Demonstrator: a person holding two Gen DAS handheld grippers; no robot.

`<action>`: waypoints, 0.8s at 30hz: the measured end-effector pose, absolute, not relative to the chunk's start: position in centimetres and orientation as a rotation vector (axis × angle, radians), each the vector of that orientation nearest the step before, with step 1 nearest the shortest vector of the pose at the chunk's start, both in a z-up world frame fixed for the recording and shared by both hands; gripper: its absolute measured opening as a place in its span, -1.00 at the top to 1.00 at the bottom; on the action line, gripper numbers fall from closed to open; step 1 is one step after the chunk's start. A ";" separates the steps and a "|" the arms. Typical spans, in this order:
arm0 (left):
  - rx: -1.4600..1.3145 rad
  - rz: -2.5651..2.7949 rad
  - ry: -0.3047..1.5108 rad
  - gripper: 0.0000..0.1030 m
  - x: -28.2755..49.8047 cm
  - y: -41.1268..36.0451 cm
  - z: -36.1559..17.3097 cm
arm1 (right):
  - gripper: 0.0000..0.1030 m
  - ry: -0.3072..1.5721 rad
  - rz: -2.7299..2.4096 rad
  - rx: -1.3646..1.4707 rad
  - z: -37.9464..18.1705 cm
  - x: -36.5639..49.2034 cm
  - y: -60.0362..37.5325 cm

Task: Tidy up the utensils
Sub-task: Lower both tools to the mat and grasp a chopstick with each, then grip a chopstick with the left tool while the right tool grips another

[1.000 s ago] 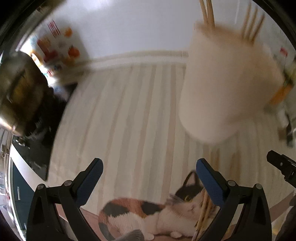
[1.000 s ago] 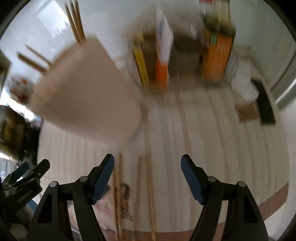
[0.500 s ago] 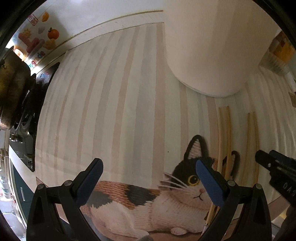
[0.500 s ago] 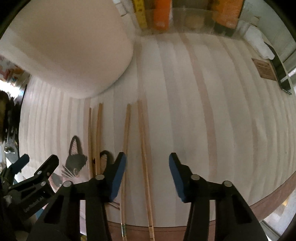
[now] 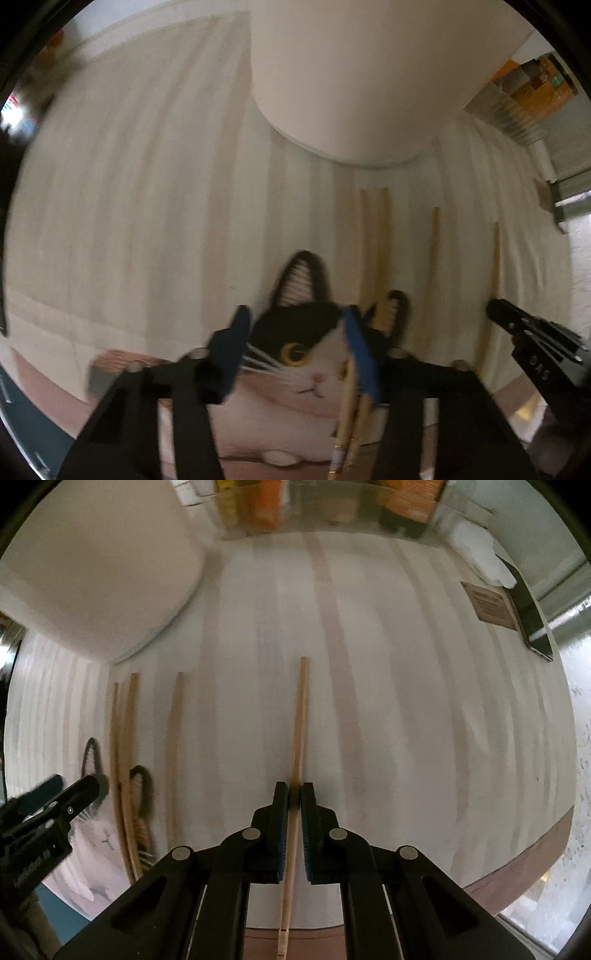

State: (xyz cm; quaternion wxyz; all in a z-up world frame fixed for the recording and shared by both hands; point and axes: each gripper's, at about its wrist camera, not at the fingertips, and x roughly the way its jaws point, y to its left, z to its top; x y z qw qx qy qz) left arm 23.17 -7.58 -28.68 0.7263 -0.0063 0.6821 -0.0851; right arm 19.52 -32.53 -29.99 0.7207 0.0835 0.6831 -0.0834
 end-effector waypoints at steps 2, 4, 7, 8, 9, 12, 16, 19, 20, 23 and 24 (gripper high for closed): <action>-0.008 -0.200 1.499 0.27 23.2 -8.0 -28.7 | 0.86 1.511 -0.192 0.193 -30.1 19.3 -33.5; 0.003 -0.216 1.503 0.29 23.3 -8.4 -28.7 | 0.86 1.512 -0.192 0.199 -29.9 19.2 -34.1; 0.039 -0.231 1.493 0.37 23.5 -9.3 -28.5 | 0.86 1.512 -0.196 0.187 -30.0 19.5 -35.5; 0.052 -0.231 1.489 0.40 23.5 -9.7 -28.4 | 0.86 1.512 -0.197 0.182 -30.1 19.7 -35.4; 0.073 -0.235 1.483 0.44 23.5 -10.2 -28.3 | 0.86 1.512 -0.197 0.179 -30.1 19.7 -35.6; 0.091 -0.248 1.475 0.70 23.4 -11.0 -28.1 | 0.86 1.512 -0.196 0.180 -30.2 19.4 -36.2; 0.121 -0.242 1.480 0.94 23.5 -11.4 -28.1 | 0.86 1.513 -0.195 0.178 -30.2 19.4 -34.0; 0.110 -0.219 1.485 1.00 23.1 -10.6 -28.4 | 0.86 1.514 -0.194 0.177 -30.0 19.4 -34.1; 0.089 -0.219 1.495 1.00 23.1 -10.1 -28.4 | 0.86 1.514 -0.193 0.181 -29.9 19.4 -34.1; -0.072 -0.257 1.531 0.98 23.3 -8.2 -28.4 | 0.86 1.516 -0.191 0.193 -29.7 19.5 -34.2; -0.120 -0.280 1.538 0.95 23.4 -7.9 -28.3 | 0.86 1.517 -0.191 0.198 -29.7 19.5 -34.3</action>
